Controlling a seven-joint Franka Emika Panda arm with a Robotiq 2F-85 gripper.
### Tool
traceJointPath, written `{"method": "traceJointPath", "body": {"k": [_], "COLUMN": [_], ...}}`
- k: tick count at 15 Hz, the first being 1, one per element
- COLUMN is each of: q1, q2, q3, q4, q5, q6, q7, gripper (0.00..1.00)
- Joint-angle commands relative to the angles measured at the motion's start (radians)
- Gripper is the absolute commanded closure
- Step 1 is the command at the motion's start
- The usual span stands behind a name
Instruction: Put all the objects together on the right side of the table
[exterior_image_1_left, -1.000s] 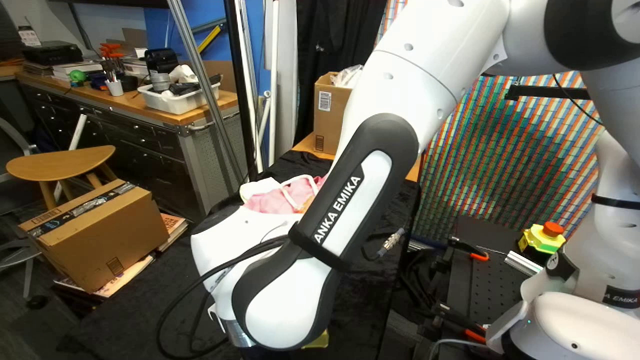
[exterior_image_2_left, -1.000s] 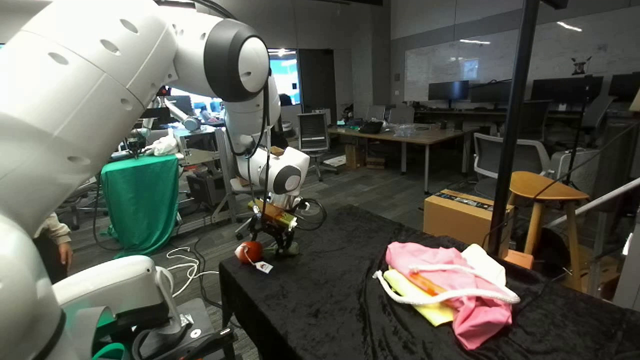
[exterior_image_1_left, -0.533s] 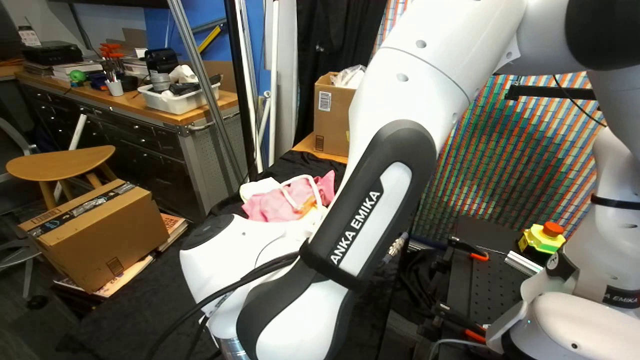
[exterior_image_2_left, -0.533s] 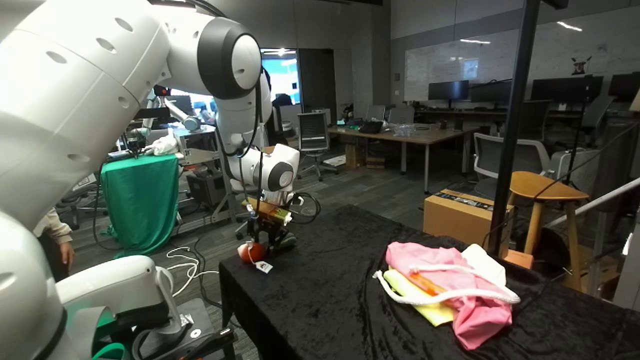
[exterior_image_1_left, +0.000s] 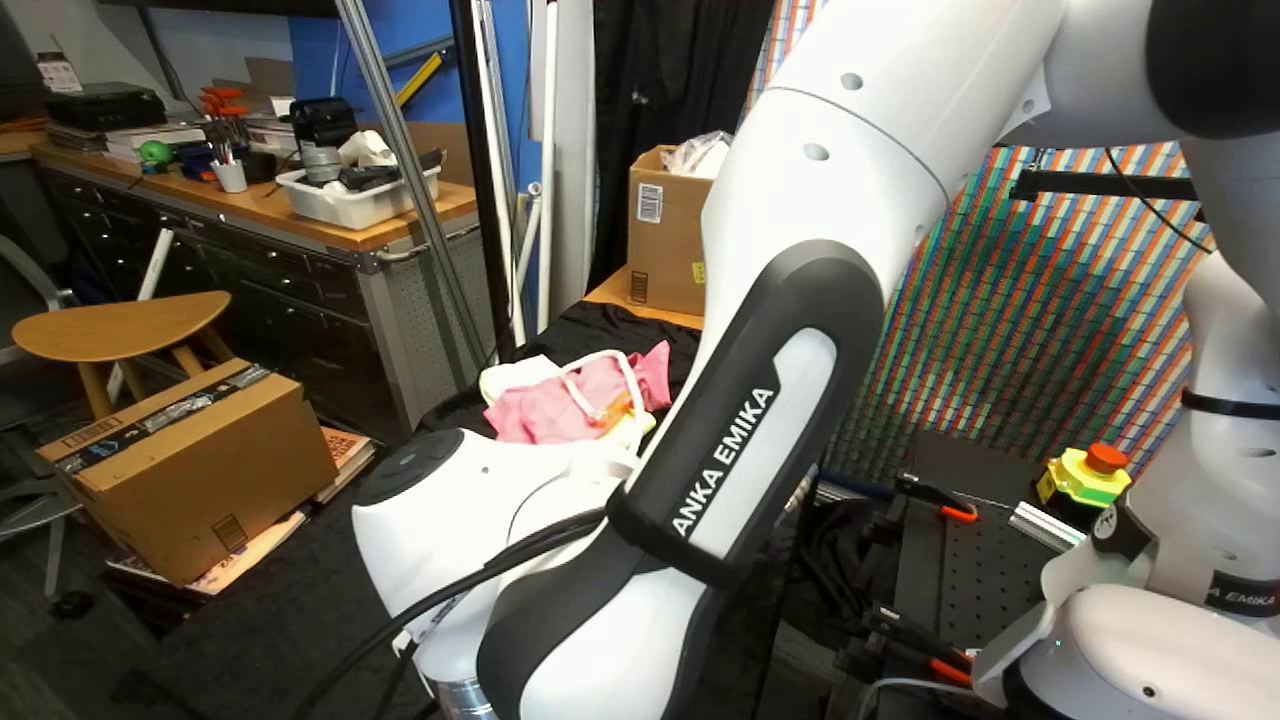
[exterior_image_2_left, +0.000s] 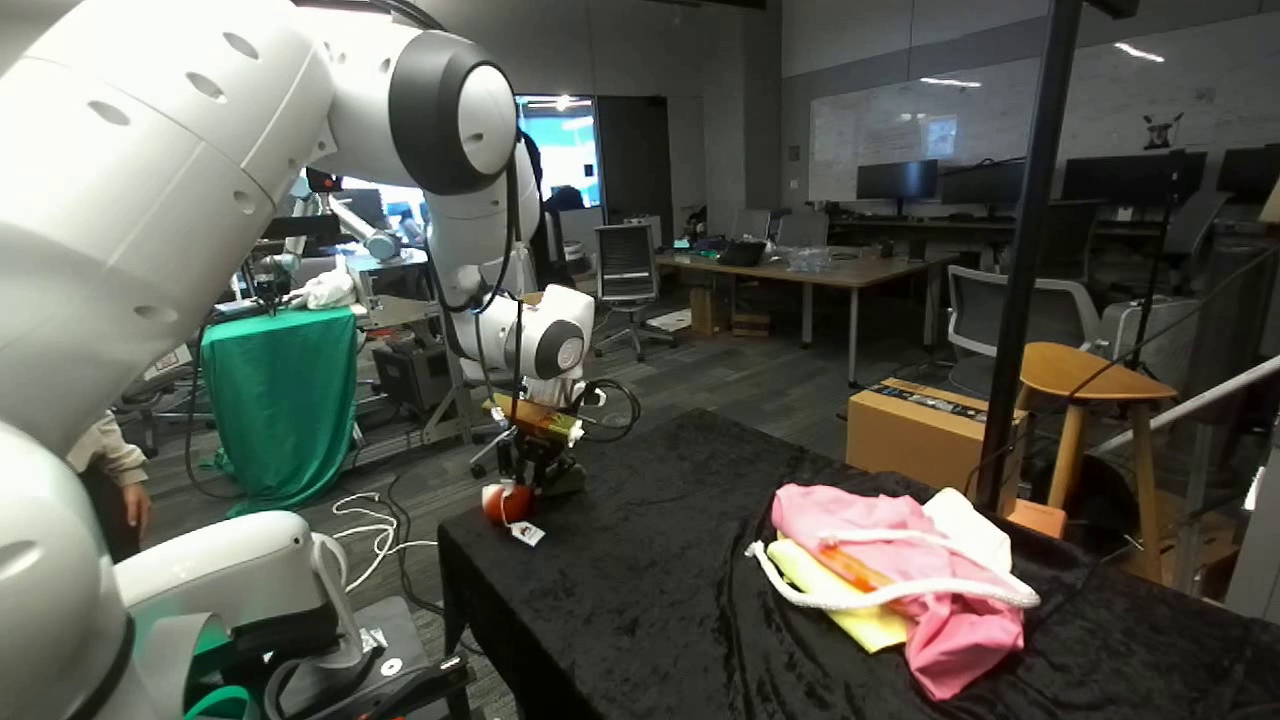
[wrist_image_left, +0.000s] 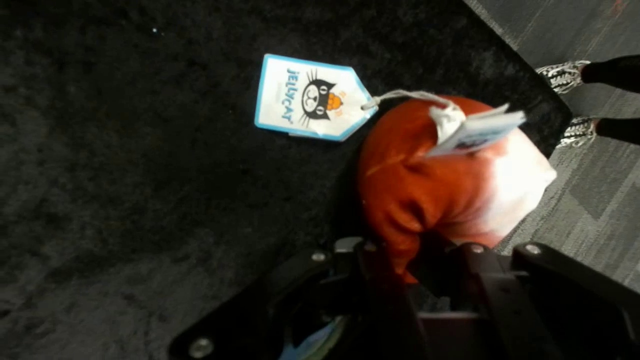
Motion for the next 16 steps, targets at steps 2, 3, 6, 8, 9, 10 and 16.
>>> {"method": "traceJointPath", "body": {"k": [2, 3, 6, 8, 9, 10, 16], "q1": [0.009, 0.005, -0.006, -0.015, -0.018, -0.020, -0.026], "q2": [-0.026, -0.039, -0.079, -0.120, -0.146, -0.171, -0.287], "q3": [-0.015, -0.014, -0.019, -0.028, -0.035, -0.045, -0.144], "q4": [-0.010, -0.016, -0.038, -0.061, -0.075, -0.087, -0.143], "q5": [-0.021, -0.019, -0.016, -0.016, -0.018, -0.021, -0.082], "q6": [-0.006, -0.009, 0.006, 0.019, 0.029, 0.035, 0.124], "q7": [0.019, 0.017, 0.018, 0.021, 0.027, 0.036, 0.151], "gripper": [0.90, 0.90, 0.91, 0.91, 0.91, 0.91, 0.91]}}
